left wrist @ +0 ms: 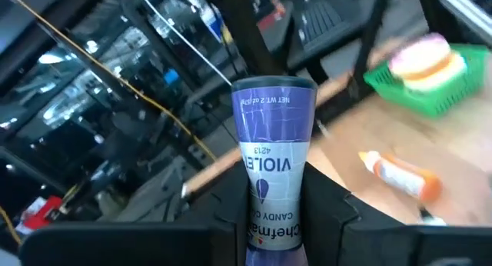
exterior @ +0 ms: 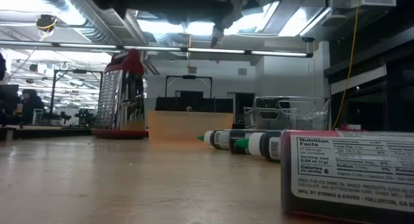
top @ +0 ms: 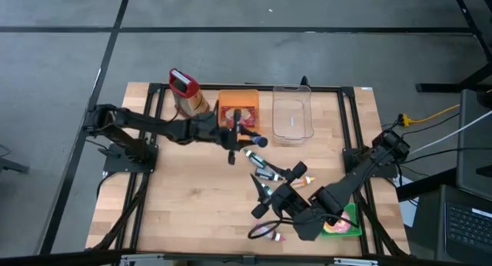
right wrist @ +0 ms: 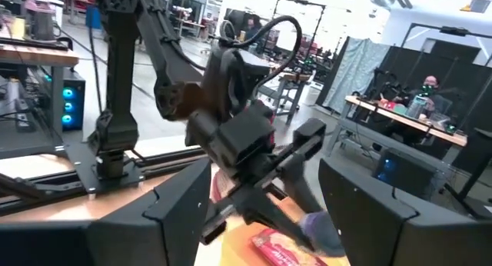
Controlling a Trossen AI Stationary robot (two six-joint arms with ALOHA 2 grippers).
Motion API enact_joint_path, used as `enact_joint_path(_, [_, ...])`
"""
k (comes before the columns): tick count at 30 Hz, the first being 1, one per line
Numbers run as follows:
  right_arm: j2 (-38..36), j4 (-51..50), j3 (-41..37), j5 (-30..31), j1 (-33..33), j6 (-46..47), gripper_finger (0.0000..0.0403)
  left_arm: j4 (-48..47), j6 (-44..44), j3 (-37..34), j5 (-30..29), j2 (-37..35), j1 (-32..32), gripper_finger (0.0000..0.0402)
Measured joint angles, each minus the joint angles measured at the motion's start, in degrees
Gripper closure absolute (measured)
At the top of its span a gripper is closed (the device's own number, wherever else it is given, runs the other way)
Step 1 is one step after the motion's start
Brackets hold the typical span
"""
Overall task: Pick & Place Food Item
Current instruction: Put the purple food coloring into the transparent bin, then put the top green food coloring into the transparent bin
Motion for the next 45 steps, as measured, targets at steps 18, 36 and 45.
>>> enact_joint_path(18, [0.0, 0.6, 0.0, -5.0, -0.6, -0.4, 0.0158, -0.7, -5.3, 24.8, 13.4, 25.0, 10.1, 0.0329])
enact_joint_path(36, [0.0, 0.5, 0.0, -7.6, -0.4, 0.9, 0.0158, -10.6, -16.7, 39.6, 16.6, 39.1, 18.9, 0.0277])
enact_joint_path(45, [0.0, 0.5, 0.0, -9.1, -0.7, 0.5, 0.0158, -11.1, -20.4, 39.6, 22.1, 39.1, 19.7, 0.0180])
